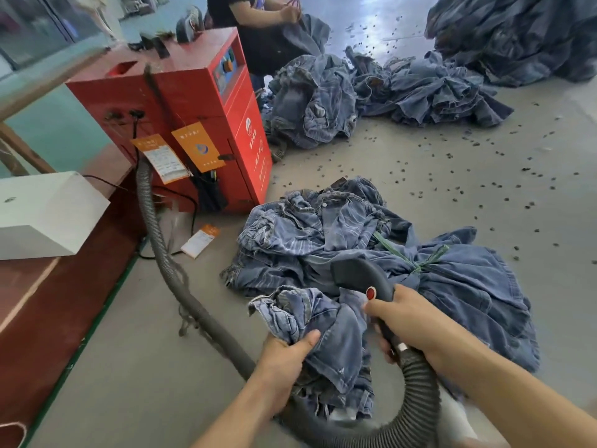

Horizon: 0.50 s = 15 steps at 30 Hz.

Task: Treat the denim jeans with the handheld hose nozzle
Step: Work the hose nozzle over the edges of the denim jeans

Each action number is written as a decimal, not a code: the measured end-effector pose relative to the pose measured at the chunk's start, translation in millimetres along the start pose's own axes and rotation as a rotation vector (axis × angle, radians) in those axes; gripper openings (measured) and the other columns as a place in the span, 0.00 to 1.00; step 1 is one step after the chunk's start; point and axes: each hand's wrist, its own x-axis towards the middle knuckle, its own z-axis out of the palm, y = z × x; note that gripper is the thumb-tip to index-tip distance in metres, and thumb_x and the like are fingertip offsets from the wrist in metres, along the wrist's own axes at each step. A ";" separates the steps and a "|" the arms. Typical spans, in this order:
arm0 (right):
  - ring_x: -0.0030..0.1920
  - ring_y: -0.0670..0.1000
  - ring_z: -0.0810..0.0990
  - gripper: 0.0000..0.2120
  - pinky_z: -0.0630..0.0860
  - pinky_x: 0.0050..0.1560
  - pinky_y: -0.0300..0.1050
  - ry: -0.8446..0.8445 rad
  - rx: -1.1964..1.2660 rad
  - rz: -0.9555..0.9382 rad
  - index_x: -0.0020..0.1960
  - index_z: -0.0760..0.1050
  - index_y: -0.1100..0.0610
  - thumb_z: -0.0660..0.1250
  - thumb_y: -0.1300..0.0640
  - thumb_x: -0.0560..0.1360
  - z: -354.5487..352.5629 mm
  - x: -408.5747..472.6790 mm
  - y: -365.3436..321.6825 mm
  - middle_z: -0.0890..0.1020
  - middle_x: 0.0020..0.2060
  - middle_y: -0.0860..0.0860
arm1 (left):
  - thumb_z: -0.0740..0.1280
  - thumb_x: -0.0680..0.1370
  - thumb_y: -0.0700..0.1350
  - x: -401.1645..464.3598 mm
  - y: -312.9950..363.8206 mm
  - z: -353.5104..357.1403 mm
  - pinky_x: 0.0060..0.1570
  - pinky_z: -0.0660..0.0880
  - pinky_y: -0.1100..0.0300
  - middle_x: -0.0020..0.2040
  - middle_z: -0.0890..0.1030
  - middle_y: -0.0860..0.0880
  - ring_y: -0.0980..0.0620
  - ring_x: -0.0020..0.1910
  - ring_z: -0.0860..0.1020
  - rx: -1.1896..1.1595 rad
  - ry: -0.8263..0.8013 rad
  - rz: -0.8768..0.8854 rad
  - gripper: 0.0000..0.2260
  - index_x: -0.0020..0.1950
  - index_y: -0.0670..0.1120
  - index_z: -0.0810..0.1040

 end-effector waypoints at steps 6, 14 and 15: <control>0.25 0.56 0.74 0.17 0.74 0.26 0.46 -0.195 -0.114 -0.010 0.51 0.71 0.57 0.70 0.45 0.73 24.8 -25.9 3.6 0.75 0.28 0.55 | 0.70 0.80 0.35 3.0 21.3 -13.0 0.63 0.78 0.43 0.55 0.87 0.41 0.42 0.56 0.85 -0.045 -0.053 -0.037 0.08 0.57 0.41 0.85; 0.25 0.56 0.73 0.08 0.74 0.29 0.50 0.081 0.073 -0.034 0.44 0.69 0.57 0.67 0.60 0.80 4.9 3.0 -0.6 0.72 0.29 0.59 | 0.59 0.86 0.56 1.7 54.6 -25.8 0.67 0.76 0.43 0.70 0.77 0.35 0.37 0.69 0.77 -0.424 -0.389 -0.168 0.24 0.70 0.39 0.79; 0.25 0.56 0.73 0.08 0.75 0.27 0.50 0.079 0.087 -0.055 0.45 0.70 0.57 0.68 0.59 0.80 2.3 -2.3 -3.1 0.73 0.29 0.59 | 0.61 0.85 0.57 5.2 59.4 -29.2 0.66 0.77 0.43 0.70 0.78 0.36 0.37 0.68 0.78 -0.487 -0.355 -0.165 0.25 0.70 0.39 0.79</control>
